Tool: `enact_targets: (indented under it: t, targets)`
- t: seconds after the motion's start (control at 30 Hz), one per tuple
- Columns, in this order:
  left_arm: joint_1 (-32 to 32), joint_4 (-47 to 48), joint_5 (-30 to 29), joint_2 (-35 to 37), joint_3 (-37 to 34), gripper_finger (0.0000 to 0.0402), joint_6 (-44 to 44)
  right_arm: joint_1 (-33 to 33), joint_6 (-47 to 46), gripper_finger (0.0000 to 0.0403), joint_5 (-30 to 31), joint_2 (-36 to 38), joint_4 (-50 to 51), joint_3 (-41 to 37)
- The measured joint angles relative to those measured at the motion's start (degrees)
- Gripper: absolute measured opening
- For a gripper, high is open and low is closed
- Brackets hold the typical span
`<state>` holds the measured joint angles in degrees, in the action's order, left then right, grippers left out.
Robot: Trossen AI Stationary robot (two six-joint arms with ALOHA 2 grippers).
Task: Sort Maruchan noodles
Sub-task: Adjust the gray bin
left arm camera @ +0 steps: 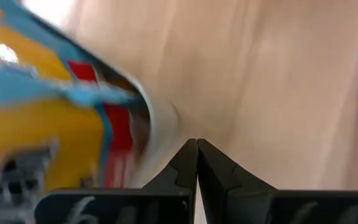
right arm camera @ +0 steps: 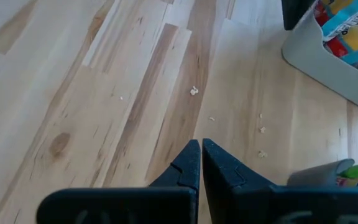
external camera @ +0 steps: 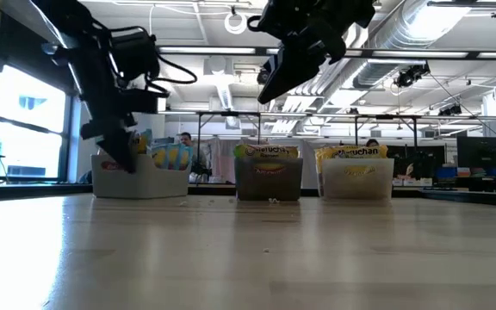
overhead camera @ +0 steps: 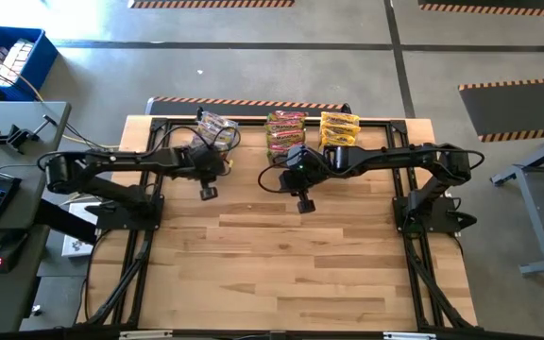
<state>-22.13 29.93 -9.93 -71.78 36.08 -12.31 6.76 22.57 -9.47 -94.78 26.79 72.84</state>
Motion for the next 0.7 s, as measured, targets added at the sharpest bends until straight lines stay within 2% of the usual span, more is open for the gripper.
enact_targets:
  t: [0.3, 0.7]
  targets:
    - [-1.4, -9.0, -3.8, -3.1, -0.1, 0.0, 0.0, 0.0, 0.0, 0.0, 0.4, 0.0, 0.0, 0.0]
    - [-3.0, -18.0, -2.7, -4.2, -0.2, 0.0, 0.1, 0.0, 0.2, 0.0, 0.4, 0.0, 0.4, 0.0]
